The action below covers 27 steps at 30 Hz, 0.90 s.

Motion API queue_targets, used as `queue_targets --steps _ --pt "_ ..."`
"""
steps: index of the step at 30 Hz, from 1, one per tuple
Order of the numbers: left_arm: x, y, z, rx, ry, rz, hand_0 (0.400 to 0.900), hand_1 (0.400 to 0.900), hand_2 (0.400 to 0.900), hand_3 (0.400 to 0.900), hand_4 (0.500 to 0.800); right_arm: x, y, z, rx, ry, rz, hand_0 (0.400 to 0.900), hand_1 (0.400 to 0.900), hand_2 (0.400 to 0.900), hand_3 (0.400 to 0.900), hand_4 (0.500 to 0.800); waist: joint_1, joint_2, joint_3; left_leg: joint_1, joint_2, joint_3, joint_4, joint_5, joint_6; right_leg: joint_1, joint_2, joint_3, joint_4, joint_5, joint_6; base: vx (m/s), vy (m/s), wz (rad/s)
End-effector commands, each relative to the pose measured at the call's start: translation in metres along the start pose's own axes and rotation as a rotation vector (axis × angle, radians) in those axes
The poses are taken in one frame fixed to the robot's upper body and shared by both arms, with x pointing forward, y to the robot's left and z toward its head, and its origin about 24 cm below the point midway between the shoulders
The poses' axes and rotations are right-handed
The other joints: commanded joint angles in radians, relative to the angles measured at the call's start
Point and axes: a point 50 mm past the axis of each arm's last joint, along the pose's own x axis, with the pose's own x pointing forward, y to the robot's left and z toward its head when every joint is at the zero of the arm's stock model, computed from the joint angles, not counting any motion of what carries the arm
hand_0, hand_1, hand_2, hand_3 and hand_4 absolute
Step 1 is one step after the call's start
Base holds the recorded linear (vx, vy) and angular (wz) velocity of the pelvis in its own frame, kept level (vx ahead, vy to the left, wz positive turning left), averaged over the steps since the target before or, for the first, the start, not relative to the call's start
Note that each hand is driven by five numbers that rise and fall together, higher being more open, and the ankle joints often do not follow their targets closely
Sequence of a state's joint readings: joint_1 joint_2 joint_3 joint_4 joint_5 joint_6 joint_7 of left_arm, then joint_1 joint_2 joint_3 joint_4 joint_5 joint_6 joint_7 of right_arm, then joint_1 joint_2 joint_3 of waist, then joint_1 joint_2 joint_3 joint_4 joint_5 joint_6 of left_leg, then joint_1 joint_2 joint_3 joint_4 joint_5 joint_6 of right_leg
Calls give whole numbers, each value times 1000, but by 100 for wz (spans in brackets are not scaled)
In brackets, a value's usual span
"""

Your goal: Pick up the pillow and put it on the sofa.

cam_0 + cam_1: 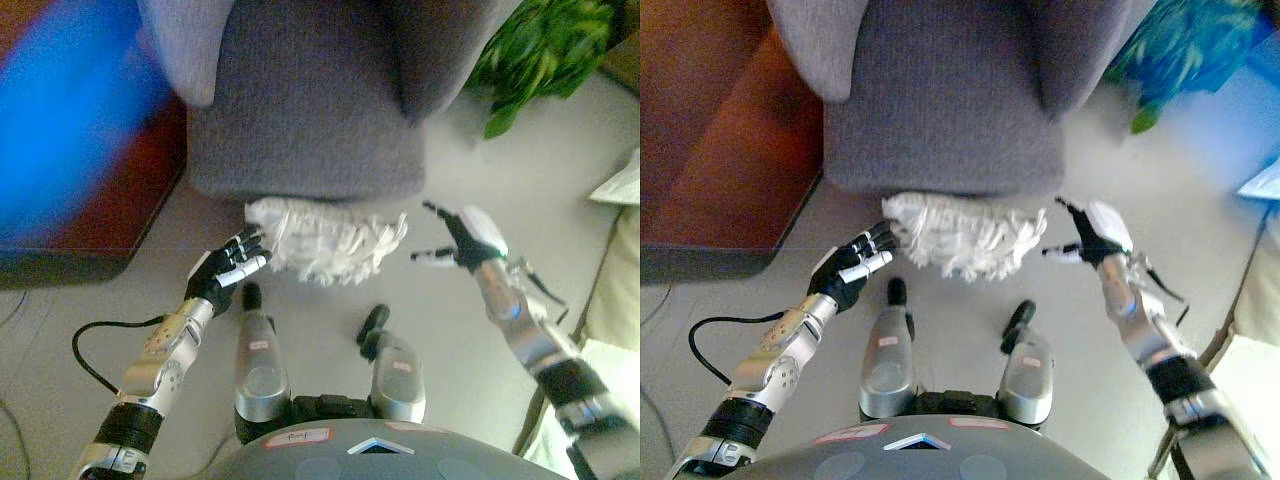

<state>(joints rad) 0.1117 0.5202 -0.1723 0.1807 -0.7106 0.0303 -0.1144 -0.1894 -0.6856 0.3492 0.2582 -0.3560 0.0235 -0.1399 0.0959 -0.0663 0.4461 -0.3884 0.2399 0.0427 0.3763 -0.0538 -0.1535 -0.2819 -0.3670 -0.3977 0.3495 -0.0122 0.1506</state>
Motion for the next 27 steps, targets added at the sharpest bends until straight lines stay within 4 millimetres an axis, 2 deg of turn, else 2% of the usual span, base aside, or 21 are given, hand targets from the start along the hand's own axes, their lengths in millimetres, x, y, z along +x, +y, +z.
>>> queue_targets --steps 1,3,9,12,13,18,24,27 --pt "-6 -8 17 -35 -116 -60 900 900 900 900 800 7 -33 15 -96 -125 -140 900 900 900 900 800 48 -13 -21 -3 69 -61 96 -85 46 -188 -146 103 70 106 76 -201 -1 12" --pt "-5 -11 21 -52 -137 -75 900 900 900 900 800 12 -43 20 -109 -148 -177 900 900 900 900 800 57 -6 7 -66 74 -69 158 -121 45 -242 -150 117 135 69 83 -141 -16 10" --pt "-1 -23 37 -87 -221 -154 900 900 900 900 800 28 -81 31 -162 -181 -301 900 900 900 900 800 65 22 69 -263 61 -61 330 -152 62 -407 -160 131 298 16 47 -151 33 8" --pt "0 -31 45 -95 -258 -203 900 900 900 900 800 33 -97 34 -206 -188 -366 900 900 900 900 800 66 42 74 -350 64 -53 409 -175 70 -489 -171 137 379 -12 34 -71 70 3" --pt "0 -33 46 -100 -262 -213 900 900 900 900 800 34 -101 34 -215 -186 -378 900 900 900 900 800 68 51 74 -360 69 -53 442 -210 65 -503 -173 144 425 -48 44 11 75 1" --pt "1 -42 58 -132 -307 -273 900 900 900 900 800 41 -126 40 -287 -186 -443 900 900 900 900 800 71 77 74 -501 61 -58 610 -262 81 -640 -185 167 593 -117 20 -39 87 6" --pt "-2 -49 66 -174 -353 -340 900 900 900 900 800 49 -147 45 -379 -140 -502 900 900 900 900 800 81 96 74 -658 44 -101 827 -333 89 -801 -199 223 776 -193 -4 -8 66 10" --pt "-2 -52 68 -200 -360 -366 900 900 900 900 800 57 -152 45 -374 -91 -464 900 900 900 900 800 94 99 74 -714 39 -130 907 -359 90 -855 -203 250 840 -225 -11 27 45 9"
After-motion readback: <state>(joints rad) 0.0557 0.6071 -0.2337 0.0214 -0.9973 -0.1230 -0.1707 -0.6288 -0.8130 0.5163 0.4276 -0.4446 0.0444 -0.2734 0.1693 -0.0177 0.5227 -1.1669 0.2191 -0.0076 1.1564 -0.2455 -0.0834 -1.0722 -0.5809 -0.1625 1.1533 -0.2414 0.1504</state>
